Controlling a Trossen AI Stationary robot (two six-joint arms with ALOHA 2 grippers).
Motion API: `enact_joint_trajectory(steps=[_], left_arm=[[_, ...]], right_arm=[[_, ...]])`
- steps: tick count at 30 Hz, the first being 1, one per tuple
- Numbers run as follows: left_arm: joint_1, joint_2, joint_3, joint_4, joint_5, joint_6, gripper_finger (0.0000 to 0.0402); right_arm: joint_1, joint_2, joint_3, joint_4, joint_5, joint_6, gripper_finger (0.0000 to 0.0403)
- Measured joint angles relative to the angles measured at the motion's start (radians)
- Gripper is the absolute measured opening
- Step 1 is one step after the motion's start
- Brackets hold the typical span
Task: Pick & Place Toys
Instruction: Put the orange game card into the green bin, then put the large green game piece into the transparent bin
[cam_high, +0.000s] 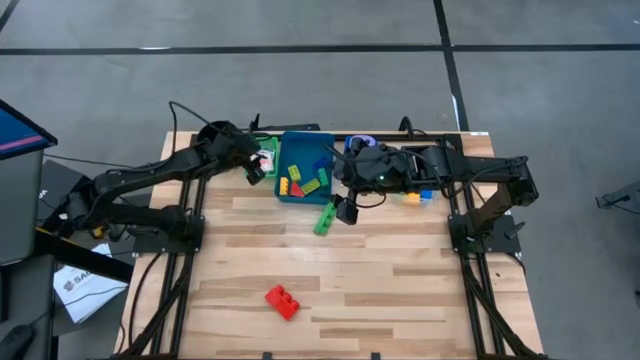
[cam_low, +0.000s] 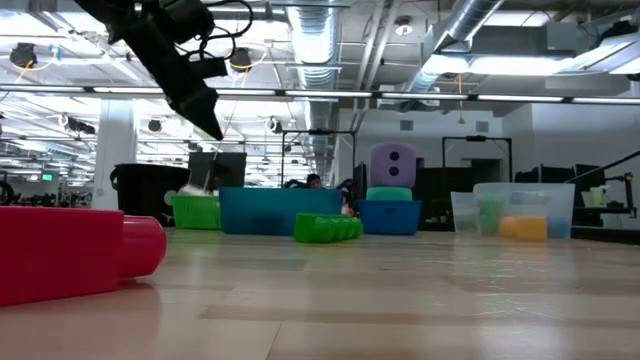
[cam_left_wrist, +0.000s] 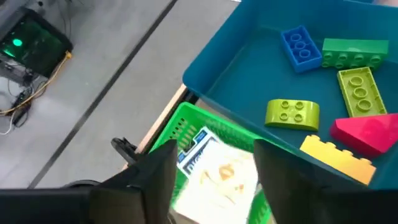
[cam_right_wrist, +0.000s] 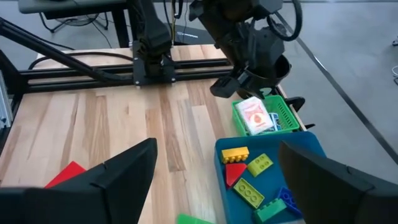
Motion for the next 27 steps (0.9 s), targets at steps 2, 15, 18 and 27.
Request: enact_joint_trajectory(steps=[2, 15, 18, 27], left_arm=[[0.007, 0.0, 0.0, 0.003, -0.01, 0.0, 0.0219], [-0.034, -0.125, 0.032, 0.052, 0.191, -0.438, 0.0242], [-0.089, -0.171, 0.032, 0.078, 0.363, -0.566, 0.0237], [-0.368, -0.117, 0.031, 0.084, 0.319, -0.681, 0.0234]], right_arm=[[0.001, 0.0, 0.0, 0.0, 0.0, 0.0, 0.0329], [0.002, 0.0, 0.0, -0.014, -0.016, 0.008, 0.0329], [0.001, 0.0, 0.0, -0.033, -0.017, 0.058, 0.0329], [0.007, 0.001, -0.08, -0.041, -0.009, 0.226, 0.0329]])
